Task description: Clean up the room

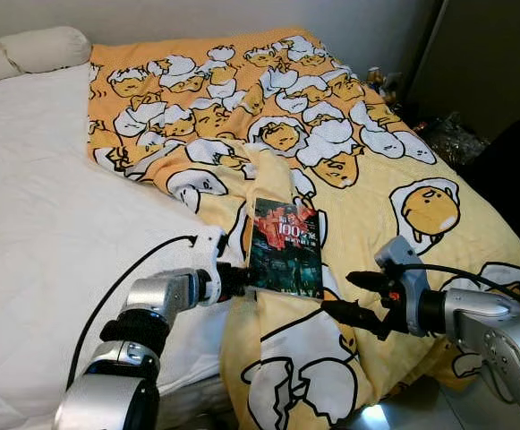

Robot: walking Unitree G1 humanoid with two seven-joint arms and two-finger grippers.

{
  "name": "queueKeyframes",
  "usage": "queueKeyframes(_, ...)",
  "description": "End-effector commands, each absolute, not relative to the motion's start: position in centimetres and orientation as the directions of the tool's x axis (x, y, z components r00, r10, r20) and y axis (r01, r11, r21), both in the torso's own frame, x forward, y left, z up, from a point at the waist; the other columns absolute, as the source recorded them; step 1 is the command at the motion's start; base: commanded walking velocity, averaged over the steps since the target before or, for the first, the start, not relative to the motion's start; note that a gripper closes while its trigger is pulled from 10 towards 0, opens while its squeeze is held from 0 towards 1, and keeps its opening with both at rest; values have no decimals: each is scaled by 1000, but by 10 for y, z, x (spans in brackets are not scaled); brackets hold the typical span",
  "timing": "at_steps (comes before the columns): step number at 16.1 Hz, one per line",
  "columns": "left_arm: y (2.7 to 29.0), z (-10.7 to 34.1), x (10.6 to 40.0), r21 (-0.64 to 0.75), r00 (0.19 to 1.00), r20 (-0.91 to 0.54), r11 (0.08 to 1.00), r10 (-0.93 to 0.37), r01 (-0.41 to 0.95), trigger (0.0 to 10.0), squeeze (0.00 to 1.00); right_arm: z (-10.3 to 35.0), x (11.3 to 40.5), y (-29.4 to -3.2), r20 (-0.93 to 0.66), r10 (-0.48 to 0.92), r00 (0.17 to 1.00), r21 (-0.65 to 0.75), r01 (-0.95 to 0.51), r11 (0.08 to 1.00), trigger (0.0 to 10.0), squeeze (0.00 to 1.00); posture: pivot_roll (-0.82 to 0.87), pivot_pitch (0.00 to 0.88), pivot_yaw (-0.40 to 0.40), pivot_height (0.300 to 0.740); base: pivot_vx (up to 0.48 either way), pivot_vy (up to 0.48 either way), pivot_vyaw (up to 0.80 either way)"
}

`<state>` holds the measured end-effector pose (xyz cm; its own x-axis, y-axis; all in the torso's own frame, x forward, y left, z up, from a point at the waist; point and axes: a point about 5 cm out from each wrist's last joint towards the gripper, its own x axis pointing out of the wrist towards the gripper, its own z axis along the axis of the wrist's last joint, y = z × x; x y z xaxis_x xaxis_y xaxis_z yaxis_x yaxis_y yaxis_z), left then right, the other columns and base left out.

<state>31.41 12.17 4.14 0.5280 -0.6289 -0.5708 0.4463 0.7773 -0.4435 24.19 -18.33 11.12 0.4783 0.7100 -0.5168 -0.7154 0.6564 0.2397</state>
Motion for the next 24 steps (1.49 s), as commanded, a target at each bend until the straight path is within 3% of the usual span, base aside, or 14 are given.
queueKeyframes(1,124,40,315,-421,520,-589,784,-619,457,10000,1000,112,244,-184,-520,705,483,216,-724,655,10000,0,-208,0,15,740,0,0,0)
queueKeyframes(6,118,40,319,-606,561,-478,716,-676,347,10000,1000,114,251,-178,-509,718,474,224,-733,643,10000,0,-207,0,16,740,0,0,0)
queueKeyframes(7,115,40,319,-641,565,-455,694,-688,327,10000,439,114,251,-178,-509,719,473,227,-732,642,10000,0,-213,0,22,740,0,0,0)
queueKeyframes(8,112,41,321,-677,598,-412,671,-687,304,10000,0,114,250,-177,-508,721,472,231,-731,642,10000,0,-216,0,24,740,0,0,0)
queueKeyframes(10,110,45,325,-730,645,-354,631,-678,263,10000,0,113,249,-177,-509,721,470,234,-730,642,10000,0,-221,0,28,740,0,0,0)
queueKeyframes(12,104,39,321,-682,595,-427,675,-681,283,10000,0,112,249,-176,-511,720,470,237,-728,644,10000,0,-226,0,34,740,0,0,0)
queueKeyframes(13,101,33,317,-652,564,-491,709,-664,268,9333,0,112,249,-176,-512,718,472,238,-725,647,10000,0,-229,0,37,740,0,0,0)
queueKeyframes(14,100,29,315,-641,554,-517,724,-653,254,4392,0,112,249,-176,-512,716,475,238,-723,649,10000,0,-233,0,41,740,0,0,0)
queueKeyframes(15,99,28,315,-637,553,-524,729,-648,251,4392,0,112,248,-176,-512,716,476,238,-722,650,10000,0,-234,0,43,740,0,0,0)
queueKeyframes(16,98,27,315,-628,561,-533,741,-633,239,0,0,111,247,-176,-516,715,472,235,-725,648,10000,0,-237,0,47,740,0,0,0)
queueKeyframes(24,101,28,319,-644,618,-514,744,-595,181,0,0,110,244,-167,-502,734,457,254,-733,630,10000,0,-231,0,49,740,0,0,0)
